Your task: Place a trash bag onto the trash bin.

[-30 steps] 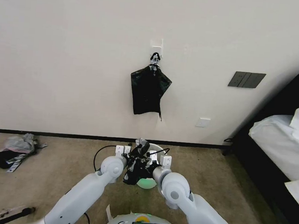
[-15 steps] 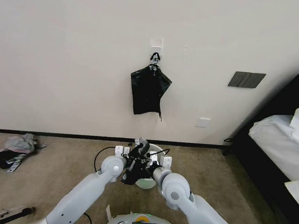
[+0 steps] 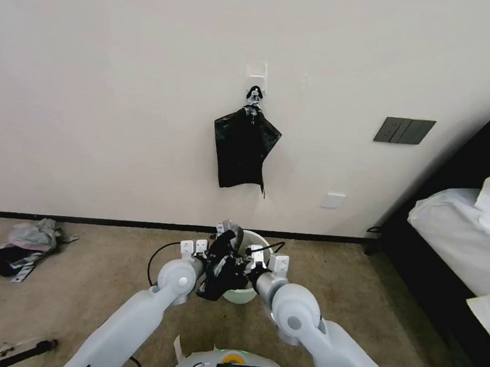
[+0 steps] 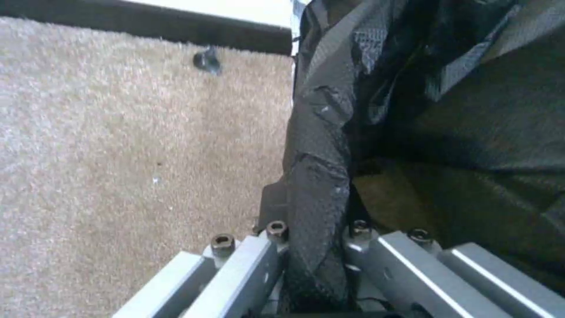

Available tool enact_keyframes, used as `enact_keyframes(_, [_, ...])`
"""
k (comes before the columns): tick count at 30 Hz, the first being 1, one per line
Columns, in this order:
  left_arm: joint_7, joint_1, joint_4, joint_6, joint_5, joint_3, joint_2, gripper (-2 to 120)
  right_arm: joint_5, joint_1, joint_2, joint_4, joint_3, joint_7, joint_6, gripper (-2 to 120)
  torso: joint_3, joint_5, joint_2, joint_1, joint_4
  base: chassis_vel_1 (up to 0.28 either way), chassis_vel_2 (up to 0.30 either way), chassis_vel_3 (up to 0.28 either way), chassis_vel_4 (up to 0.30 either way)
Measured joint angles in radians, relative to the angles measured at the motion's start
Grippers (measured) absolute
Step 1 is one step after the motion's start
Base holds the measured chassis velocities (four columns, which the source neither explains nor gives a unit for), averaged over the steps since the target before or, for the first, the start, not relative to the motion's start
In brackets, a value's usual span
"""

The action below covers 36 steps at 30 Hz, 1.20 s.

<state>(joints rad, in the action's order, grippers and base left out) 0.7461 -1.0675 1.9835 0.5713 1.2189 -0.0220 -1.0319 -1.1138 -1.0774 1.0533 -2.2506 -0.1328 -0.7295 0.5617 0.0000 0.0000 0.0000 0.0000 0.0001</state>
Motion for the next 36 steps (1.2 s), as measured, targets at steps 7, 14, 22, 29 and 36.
enact_keyframes(7, [-0.019, -0.047, 0.064, -0.016, -0.001, -0.057, 0.035, 1, 0.03, -0.044, -0.047, -0.052, 0.064, 0.02, -0.013, 0, 0.0, 0.0001, 0.0, 0.0, -0.0001, 0.0, 0.0, 0.0, 0.0])
enact_keyframes(14, [-0.024, -0.084, 0.112, -0.027, 0.005, -0.116, 0.084, 1, 0.083, -0.142, -0.104, -0.11, 0.192, 0.077, -0.007, 0, 0.0, 0.0001, 0.0, 0.0, -0.0001, 0.0, 0.0, 0.0, 0.0])
enact_keyframes(22, [-0.025, -0.106, 0.14, -0.031, 0.005, -0.138, 0.103, 1, 0.118, -0.226, -0.13, -0.134, 0.278, 0.107, -0.008, 0, 0.0, 0.0001, 0.0, 0.0, 0.0, 0.0, 0.0, 0.0, 0.0])
enact_keyframes(29, [-0.023, -0.12, 0.178, -0.031, 0.005, -0.141, 0.111, 1, 0.237, -0.296, -0.133, -0.163, 0.282, 0.187, -0.006, 10, 0.0, 0.0, 0.0, 0.0, -0.0001, 0.0, 0.0, 0.0, 0.0])
enact_keyframes(36, [-0.018, -0.136, 0.216, -0.029, 0.011, -0.151, 0.125, 1, 0.54, -0.395, -0.165, -0.234, 0.299, 0.336, -0.01, 34, 0.0, 0.0001, 0.0, 0.0, -0.0001, 0.0, 0.0, 0.0, 0.0])
